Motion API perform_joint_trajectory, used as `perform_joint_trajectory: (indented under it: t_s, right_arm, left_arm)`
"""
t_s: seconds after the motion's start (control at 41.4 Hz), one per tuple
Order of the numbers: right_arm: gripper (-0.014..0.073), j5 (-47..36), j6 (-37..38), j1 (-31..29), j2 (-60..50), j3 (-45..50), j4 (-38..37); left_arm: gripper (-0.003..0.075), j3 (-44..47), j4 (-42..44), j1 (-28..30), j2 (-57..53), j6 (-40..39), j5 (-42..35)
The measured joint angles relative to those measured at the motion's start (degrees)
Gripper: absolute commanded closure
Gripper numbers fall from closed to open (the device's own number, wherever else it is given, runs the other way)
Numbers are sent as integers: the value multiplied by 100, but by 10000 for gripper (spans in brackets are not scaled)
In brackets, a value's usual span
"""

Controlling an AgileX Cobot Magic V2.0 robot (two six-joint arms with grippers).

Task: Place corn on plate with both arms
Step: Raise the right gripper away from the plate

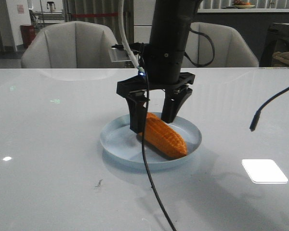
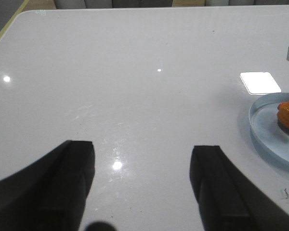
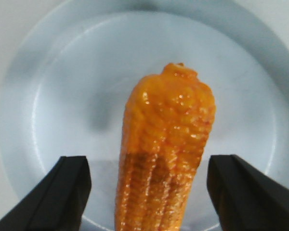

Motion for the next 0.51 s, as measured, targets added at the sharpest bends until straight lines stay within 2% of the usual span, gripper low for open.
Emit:
perform_joint_trajectory:
  t_s: [0.241,0.507]
  right_arm:
    - [-11,482,0,-10,-256,-781,13]
    - [-11,676,0,-344,-1516,-1018,13]
  left_arm:
    - [234,0,0,0,0,0,4]
    - [234,0,0,0,0,0,4]
